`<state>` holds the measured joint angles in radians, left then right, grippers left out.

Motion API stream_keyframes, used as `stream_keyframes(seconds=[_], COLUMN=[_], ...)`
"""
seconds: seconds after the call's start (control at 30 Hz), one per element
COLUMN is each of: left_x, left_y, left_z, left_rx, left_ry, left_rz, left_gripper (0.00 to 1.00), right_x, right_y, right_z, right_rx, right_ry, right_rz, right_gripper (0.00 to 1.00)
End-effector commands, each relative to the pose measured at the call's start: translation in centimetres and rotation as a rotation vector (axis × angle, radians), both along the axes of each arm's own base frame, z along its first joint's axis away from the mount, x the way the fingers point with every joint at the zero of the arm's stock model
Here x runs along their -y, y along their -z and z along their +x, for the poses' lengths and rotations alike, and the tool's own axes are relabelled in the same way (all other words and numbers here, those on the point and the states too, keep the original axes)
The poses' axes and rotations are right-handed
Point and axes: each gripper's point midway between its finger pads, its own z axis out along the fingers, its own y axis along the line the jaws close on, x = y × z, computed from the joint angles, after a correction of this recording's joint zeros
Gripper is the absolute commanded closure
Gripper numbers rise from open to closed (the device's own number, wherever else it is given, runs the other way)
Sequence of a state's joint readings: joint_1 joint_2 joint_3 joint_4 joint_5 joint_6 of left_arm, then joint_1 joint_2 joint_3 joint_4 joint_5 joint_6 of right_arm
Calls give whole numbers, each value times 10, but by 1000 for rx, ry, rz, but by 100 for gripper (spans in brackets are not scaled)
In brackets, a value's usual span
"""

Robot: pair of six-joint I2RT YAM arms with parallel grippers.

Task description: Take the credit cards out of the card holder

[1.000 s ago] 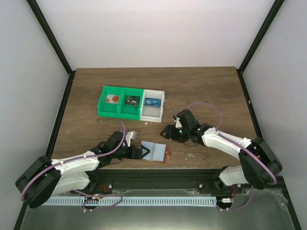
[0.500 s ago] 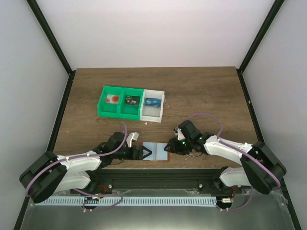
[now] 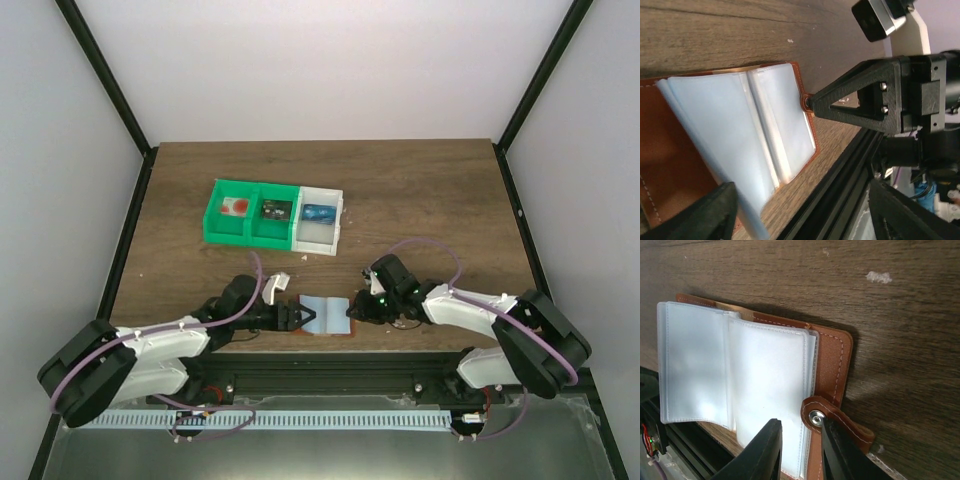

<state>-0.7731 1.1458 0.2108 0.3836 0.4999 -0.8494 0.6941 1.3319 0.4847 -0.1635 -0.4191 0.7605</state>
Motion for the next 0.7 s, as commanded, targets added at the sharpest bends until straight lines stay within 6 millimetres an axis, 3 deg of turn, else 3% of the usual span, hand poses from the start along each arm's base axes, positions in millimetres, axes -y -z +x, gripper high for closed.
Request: stream_keyframes(seconds=[0.0,0.33,0.53,0.67], left_x=[5,14,17,18], left_y=[-1,3,6,6], left_z=[-2,-3,-3,0], left_rx=[10,-8,-20,-15], left_ry=[28,75,88,89], left_rz=[-30,-43,-43,-32], left_gripper=[31,65,76,76], right_x=[5,10,10,9], right_y=[7,14,17,16], right_z=[0,-6,-8,-8], right_rx=[17,2,-1,-7], right_ry=[20,28,32,30], right_rz=[-21,-22,-17,-7], right_gripper=[76,76,76,76])
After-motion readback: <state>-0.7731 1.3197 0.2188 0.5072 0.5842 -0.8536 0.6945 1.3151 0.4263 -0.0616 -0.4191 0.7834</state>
